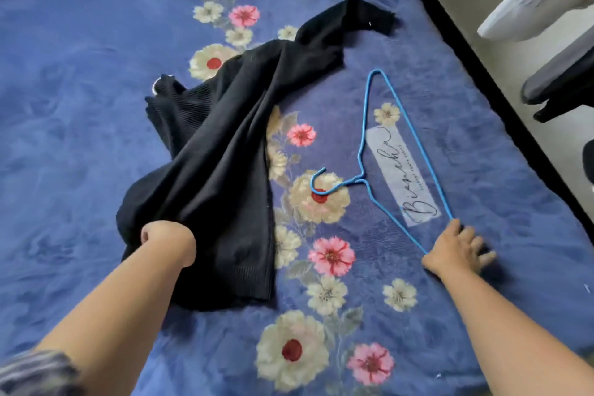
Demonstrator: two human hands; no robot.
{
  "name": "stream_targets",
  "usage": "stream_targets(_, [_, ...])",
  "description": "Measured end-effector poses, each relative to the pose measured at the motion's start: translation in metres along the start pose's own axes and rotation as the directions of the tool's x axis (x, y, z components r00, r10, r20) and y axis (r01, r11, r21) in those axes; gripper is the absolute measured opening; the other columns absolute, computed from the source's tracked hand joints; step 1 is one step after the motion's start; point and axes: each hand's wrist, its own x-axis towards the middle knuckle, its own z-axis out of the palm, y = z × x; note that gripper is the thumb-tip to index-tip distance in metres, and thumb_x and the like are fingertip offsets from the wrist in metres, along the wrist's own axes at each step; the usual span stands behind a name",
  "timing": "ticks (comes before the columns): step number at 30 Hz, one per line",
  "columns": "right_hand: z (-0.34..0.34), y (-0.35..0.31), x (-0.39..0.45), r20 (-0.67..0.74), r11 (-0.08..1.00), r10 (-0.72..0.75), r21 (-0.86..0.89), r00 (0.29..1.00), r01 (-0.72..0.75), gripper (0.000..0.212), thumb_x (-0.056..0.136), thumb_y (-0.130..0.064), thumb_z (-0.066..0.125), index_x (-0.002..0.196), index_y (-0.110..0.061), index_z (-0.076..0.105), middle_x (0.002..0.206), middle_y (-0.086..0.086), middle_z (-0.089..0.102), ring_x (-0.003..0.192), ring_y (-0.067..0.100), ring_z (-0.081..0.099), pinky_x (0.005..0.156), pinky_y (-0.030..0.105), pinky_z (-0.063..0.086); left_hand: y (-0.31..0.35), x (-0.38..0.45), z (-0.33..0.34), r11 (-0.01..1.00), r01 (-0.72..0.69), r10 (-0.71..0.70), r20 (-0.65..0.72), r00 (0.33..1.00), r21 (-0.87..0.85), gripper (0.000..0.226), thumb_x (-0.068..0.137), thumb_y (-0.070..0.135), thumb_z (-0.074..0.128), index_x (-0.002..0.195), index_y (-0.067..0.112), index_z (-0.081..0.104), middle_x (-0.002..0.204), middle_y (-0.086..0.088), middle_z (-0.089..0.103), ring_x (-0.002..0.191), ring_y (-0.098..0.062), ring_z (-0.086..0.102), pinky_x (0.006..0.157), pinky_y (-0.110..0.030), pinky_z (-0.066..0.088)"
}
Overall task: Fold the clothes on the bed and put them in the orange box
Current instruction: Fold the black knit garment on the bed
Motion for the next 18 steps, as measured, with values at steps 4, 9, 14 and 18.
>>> stream_targets(4, [-0.018,-0.065,-0.009,0.059,0.917,-0.379,-0.114,0.924,0.383,0.091,0.079,-0.038,0.065,0.147,-0.016,0.008,0.155,0.01,-0.003,0.143,0.027,-0.003,0.114,0.049,0.006,0.006,0.002,-0.011,0.951,-0.094,0.069,-0.094,0.993,-0.295,0.032,0.089,0.016,0.04,0.115,0.015,0.058,0.109,0.0,0.054,0.106,-0.025,0.055,0.081,-0.033,0.041])
stream_targets(9, [-0.034,-0.168,-0.042,-0.053,0.754,-0.657,-0.043,0.752,0.656,0.049,0.088,-0.022,0.052,0.133,-0.008,0.038,0.147,0.01,0.025,0.138,0.027,0.016,0.111,0.036,0.017,-0.002,0.006,-0.031,0.84,-0.236,0.012,-0.418,0.909,-0.489,0.019,0.091,0.02,0.04,0.1,0.015,0.057,0.11,-0.002,0.057,0.099,-0.024,0.056,0.071,-0.03,0.041])
stream_targets(14, [-0.038,-0.253,-0.06,0.02,0.679,-0.694,0.348,0.719,0.646,0.055,0.092,-0.029,0.05,0.138,-0.003,0.033,0.143,0.019,0.035,0.132,0.032,0.031,0.104,0.035,0.027,-0.028,0.027,-0.037,0.794,-0.257,-0.2,-0.635,0.746,-0.551,0.022,0.088,0.018,0.045,0.107,0.011,0.052,0.117,-0.008,0.049,0.11,-0.028,0.043,0.08,-0.034,0.036])
stream_targets(18, [-0.041,-0.307,-0.068,0.088,0.57,-0.61,0.739,0.788,0.359,0.078,0.091,-0.032,0.055,0.149,-0.012,0.006,0.151,0.013,0.026,0.137,0.026,0.03,0.107,0.03,0.025,-0.055,0.06,-0.026,0.594,-0.185,-0.307,-0.433,0.847,-0.783,0.061,0.086,0.035,0.057,0.139,0.022,0.028,0.141,-0.012,0.03,0.129,-0.031,0.031,0.098,-0.04,0.033])
